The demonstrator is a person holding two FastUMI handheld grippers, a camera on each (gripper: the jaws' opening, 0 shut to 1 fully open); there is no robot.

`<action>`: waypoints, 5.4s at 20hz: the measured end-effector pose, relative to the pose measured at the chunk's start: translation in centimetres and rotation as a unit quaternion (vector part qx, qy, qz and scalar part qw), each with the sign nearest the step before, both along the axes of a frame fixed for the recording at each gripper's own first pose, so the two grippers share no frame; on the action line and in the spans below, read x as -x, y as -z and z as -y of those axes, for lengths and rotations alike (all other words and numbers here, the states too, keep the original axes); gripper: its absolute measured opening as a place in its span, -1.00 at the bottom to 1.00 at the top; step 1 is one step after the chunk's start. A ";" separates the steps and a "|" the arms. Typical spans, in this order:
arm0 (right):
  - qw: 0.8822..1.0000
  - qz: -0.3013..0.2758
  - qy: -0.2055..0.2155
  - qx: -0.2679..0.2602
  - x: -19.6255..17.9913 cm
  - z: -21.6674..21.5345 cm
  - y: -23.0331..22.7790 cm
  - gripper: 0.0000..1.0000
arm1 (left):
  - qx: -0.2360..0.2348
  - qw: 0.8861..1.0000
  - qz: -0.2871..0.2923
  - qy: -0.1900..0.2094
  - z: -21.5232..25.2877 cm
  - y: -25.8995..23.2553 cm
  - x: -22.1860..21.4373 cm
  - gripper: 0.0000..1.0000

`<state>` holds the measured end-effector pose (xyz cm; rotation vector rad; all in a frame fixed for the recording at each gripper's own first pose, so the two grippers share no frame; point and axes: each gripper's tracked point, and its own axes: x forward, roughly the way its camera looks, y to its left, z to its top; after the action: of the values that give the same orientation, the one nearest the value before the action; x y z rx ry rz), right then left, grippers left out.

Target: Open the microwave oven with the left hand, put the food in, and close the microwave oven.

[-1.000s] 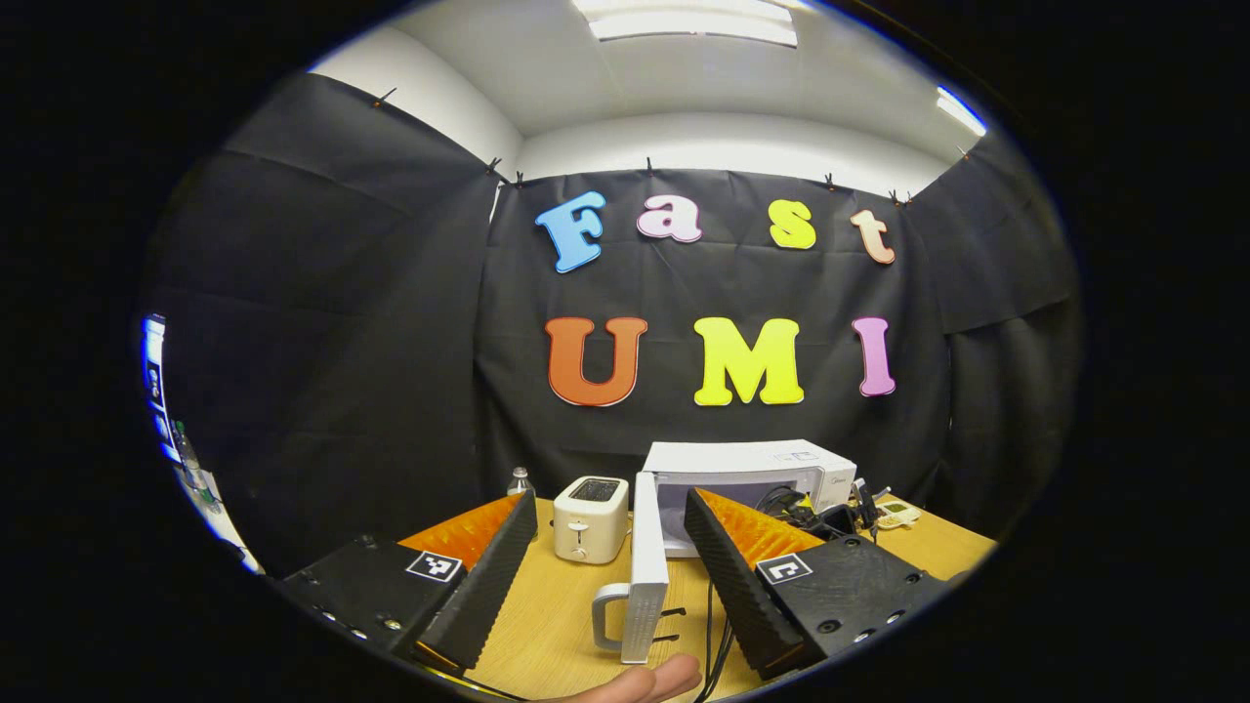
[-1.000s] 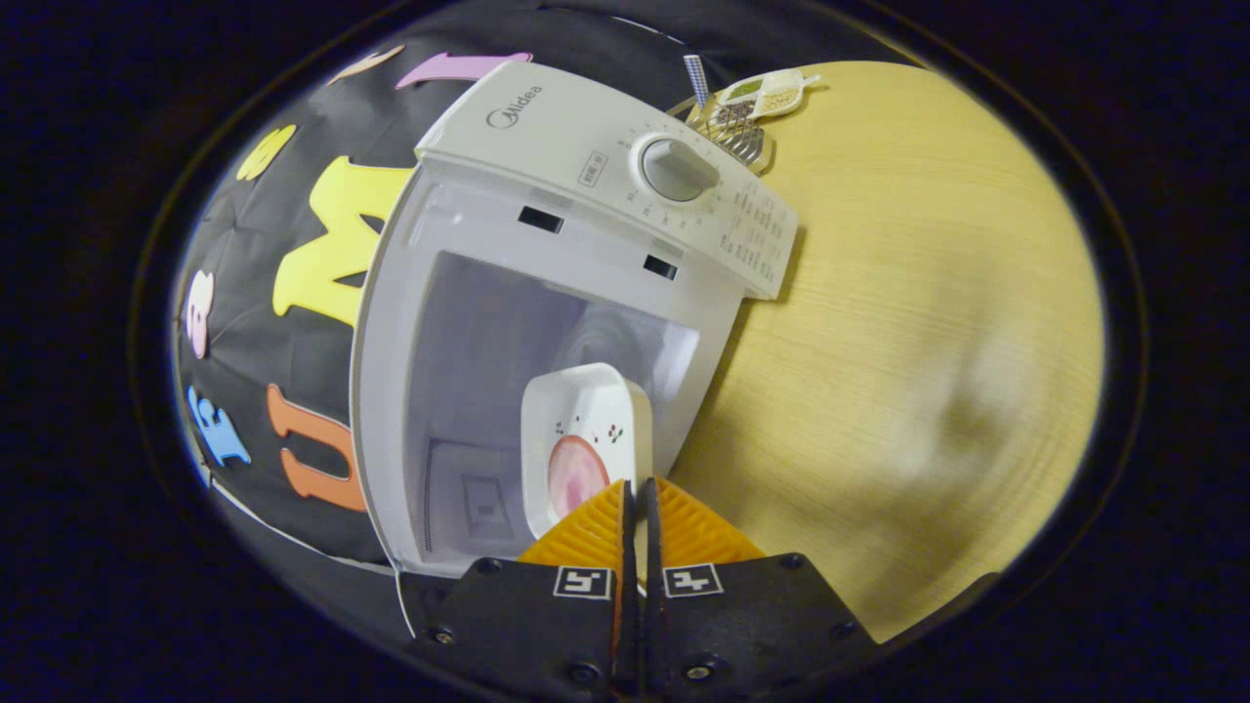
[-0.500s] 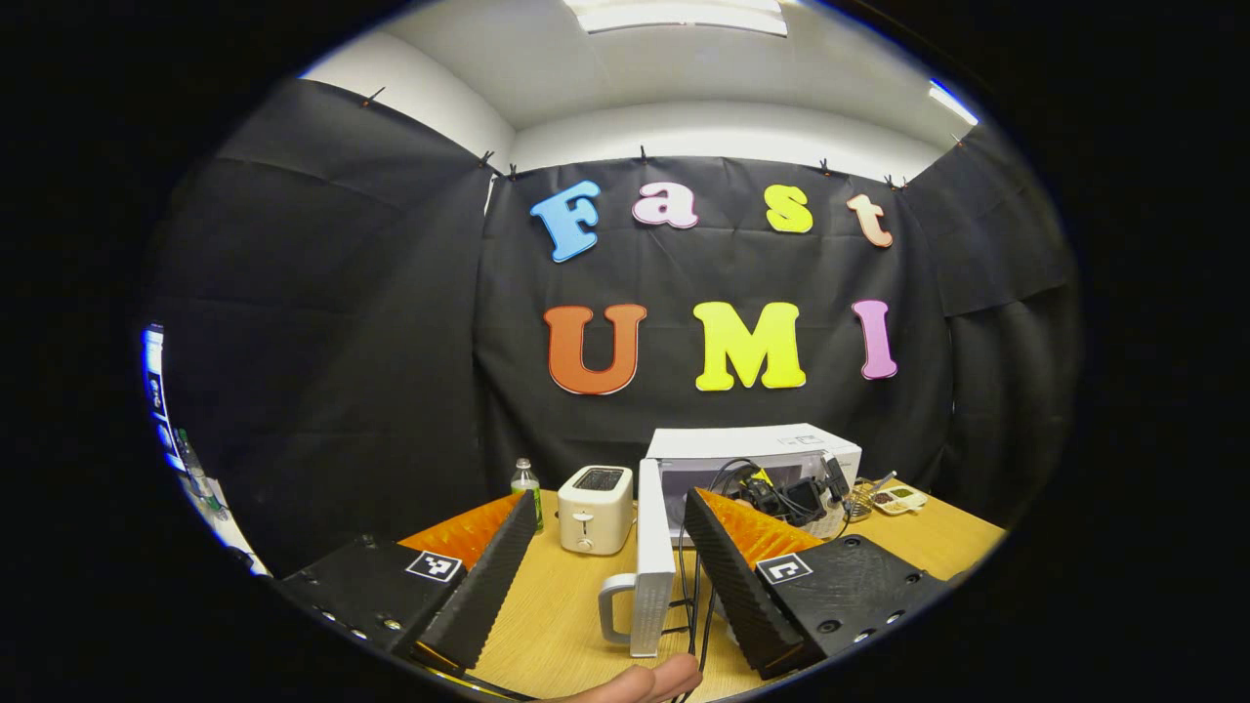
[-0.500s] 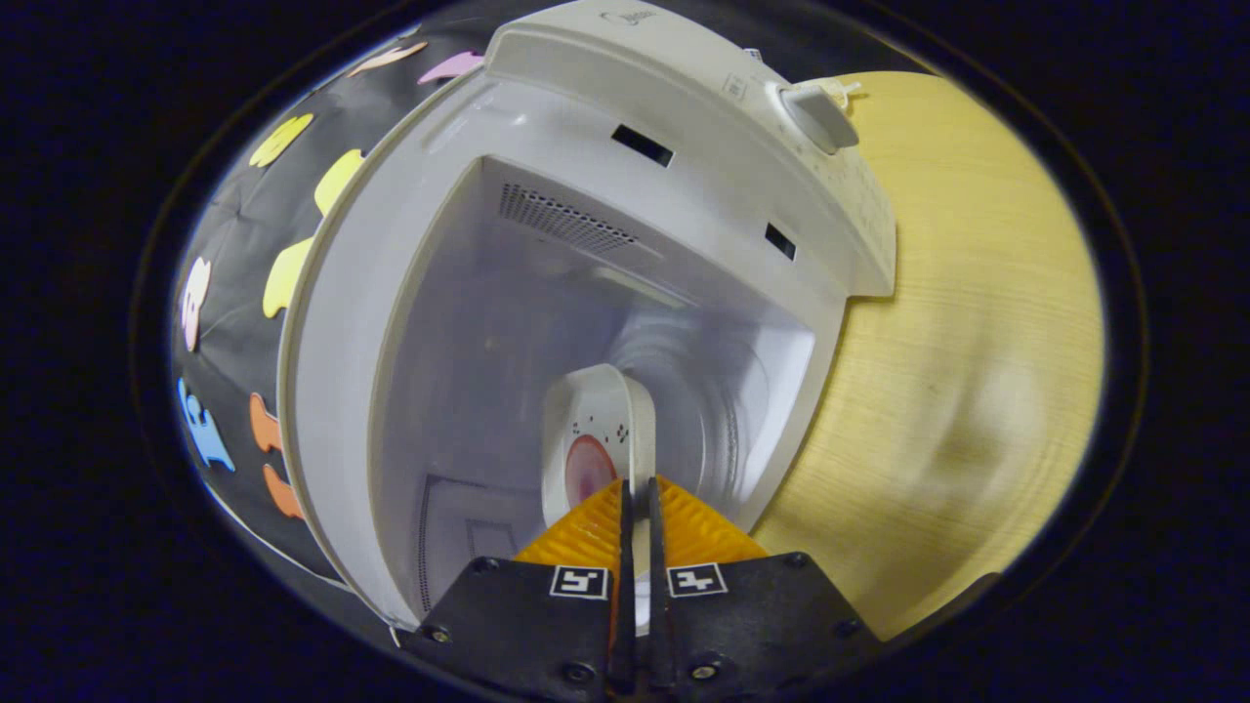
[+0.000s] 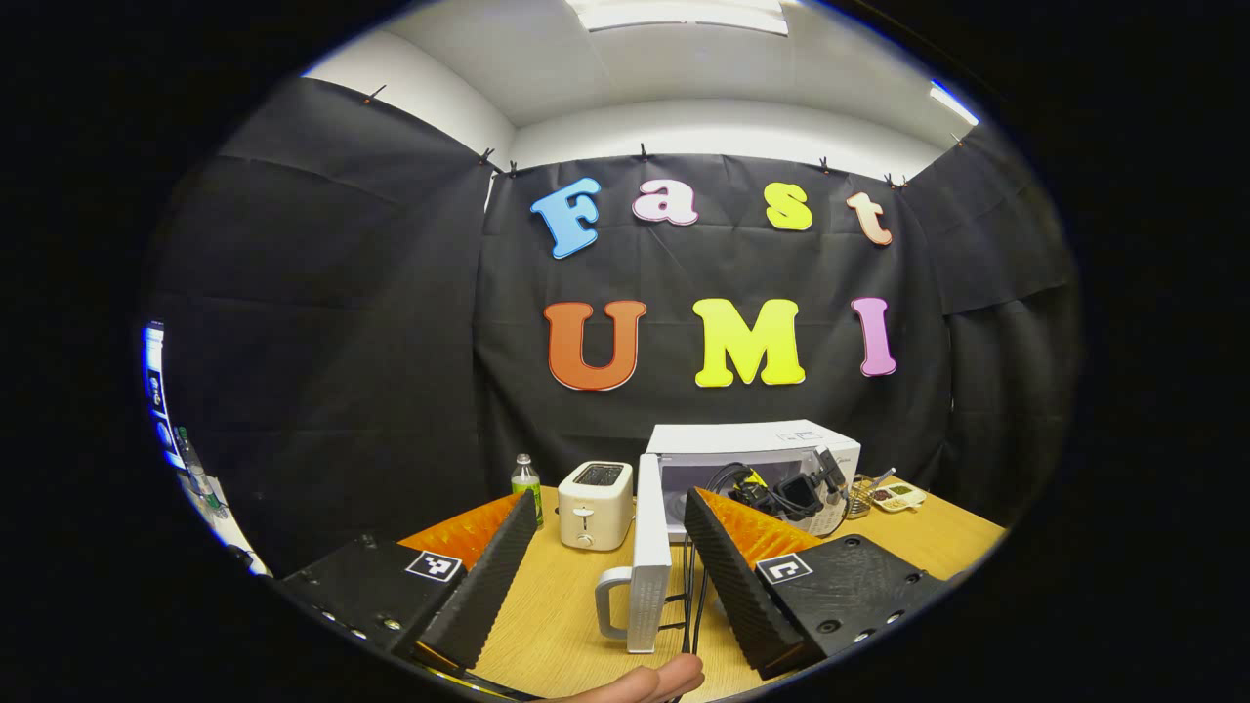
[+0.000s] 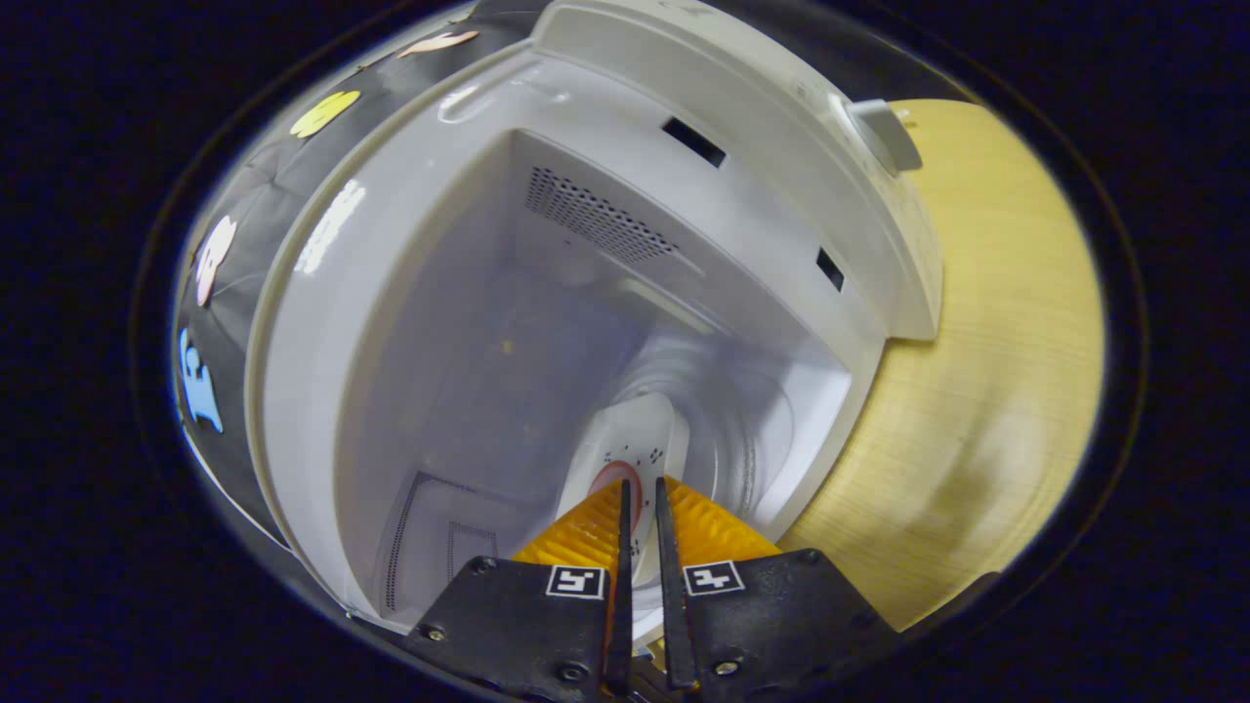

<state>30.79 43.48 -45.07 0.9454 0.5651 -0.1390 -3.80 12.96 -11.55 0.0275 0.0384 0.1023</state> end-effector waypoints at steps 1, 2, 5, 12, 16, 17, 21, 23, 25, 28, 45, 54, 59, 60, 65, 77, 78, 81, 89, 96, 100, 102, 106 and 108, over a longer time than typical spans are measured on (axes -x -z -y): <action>1.000 0.011 -0.006 0.011 0.4 0.4 -0.8 -0.66 | 0.001 1.000 0.005 -0.002 -0.1 -0.2 0.3 0.87; 1.000 0.018 -0.010 0.021 1.0 0.9 -1.4 -0.87 | 0.002 1.000 0.009 -0.004 -0.2 -0.5 0.5 0.87; 0.998 0.041 -0.037 0.032 3.4 2.4 -3.8 -0.68 | 0.000 1.000 0.016 -0.020 -1.3 -0.6 0.9 0.87; 0.979 0.152 -0.083 0.112 9.3 8.5 -12.7 0.04 | 0.005 0.999 -0.012 -0.041 -2.8 2.2 1.9 0.87; 0.951 0.209 -0.119 0.193 12.5 11.7 -17.9 0.29 | 0.012 0.998 -0.034 -0.055 -4.2 4.6 1.6 0.87; 0.943 0.222 -0.120 0.216 13.1 12.8 -19.0 0.41 | 0.017 0.997 -0.040 -0.060 -4.7 5.2 1.6 0.87; 0.912 0.280 -0.142 0.265 17.2 16.6 -24.3 0.80 | 0.029 0.997 -0.045 -0.056 -5.6 7.0 0.6 0.87; 0.896 0.298 -0.154 0.290 19.4 18.8 -26.5 0.99 | 0.029 0.997 -0.042 -0.059 -6.7 8.1 -0.5 0.87; 0.878 0.313 -0.155 0.326 21.8 21.6 -29.0 0.80 | 0.035 0.997 -0.042 -0.060 -7.7 9.6 -1.4 0.87; 0.859 0.328 -0.146 0.365 24.3 25.0 -31.2 0.80 | 0.051 0.996 -0.045 -0.061 -8.5 11.8 -2.9 0.85; 0.835 0.344 -0.102 0.418 29.1 35.7 -34.7 0.82 | 0.032 0.996 -0.073 -0.026 -5.4 17.3 -7.3 -1.00; 0.832 0.353 -0.091 0.419 30.1 39.6 -37.3 1.00 | 0.030 0.996 -0.074 0.049 1.7 16.1 -7.8 -1.00; 0.830 0.366 -0.046 0.419 30.5 43.2 -38.0 0.80 | 0.010 0.993 -0.076 0.087 6.8 16.2 -9.2 -1.00; 0.831 0.364 -0.048 0.419 30.6 43.3 -37.8 0.82 | 0.012 0.993 -0.076 0.095 7.6 16.3 -9.6 -1.00; 0.841 0.335 -0.060 0.421 29.6 45.6 -36.3 0.80 | 0.014 0.989 -0.071 0.130 12.1 16.1 -11.4 -1.00; 0.842 0.324 -0.073 0.424 27.9 47.4 -36.0 1.00 | 0.005 0.974 -0.088 0.209 21.0 17.8 -17.2 -0.77; 0.841 0.325 -0.072 0.427 27.7 47.6 -36.0 1.00 | 0.006 0.972 -0.096 0.215 21.6 18.4 -17.8 -1.00; 0.841 0.322 -0.072 0.428 27.2 48.2 -35.6 1.00 | -0.008 0.970 -0.101 0.221 23.0 19.2 -20.4 -1.00; 0.844 0.315 -0.067 0.428 26.2 50.5 -34.3 1.00 | 0.009 0.972 -0.092 0.218 26.6 19.5 -26.2 -1.00; 0.842 0.321 -0.078 0.425 25.5 50.9 -33.5 1.00 | 0.035 0.973 -0.098 0.204 28.0 20.5 -31.1 -1.00; 0.848 0.313 -0.085 0.420 25.4 51.0 -32.6 1.00 | 0.063 0.971 -0.107 0.202 28.4 21.0 -31.4 -1.00; 0.851 0.305 -0.085 0.418 25.5 51.2 -32.4 1.00 | 0.058 0.971 -0.108 0.203 28.3 21.0 -31.5 -0.99; 0.855 0.297 -0.084 0.416 26.4 51.0 -32.4 1.00 | 0.052 0.972 -0.130 0.190 27.5 21.5 -31.3 -1.00; 0.857 0.292 -0.083 0.417 27.0 50.9 -32.5 1.00 | 0.043 0.973 -0.138 0.181 26.7 21.1 -30.4 -0.99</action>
<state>3.82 -7.45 -12.52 0.0550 -0.0179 0.0663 26.61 -13.70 -32.61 -0.0386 0.3143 -0.2694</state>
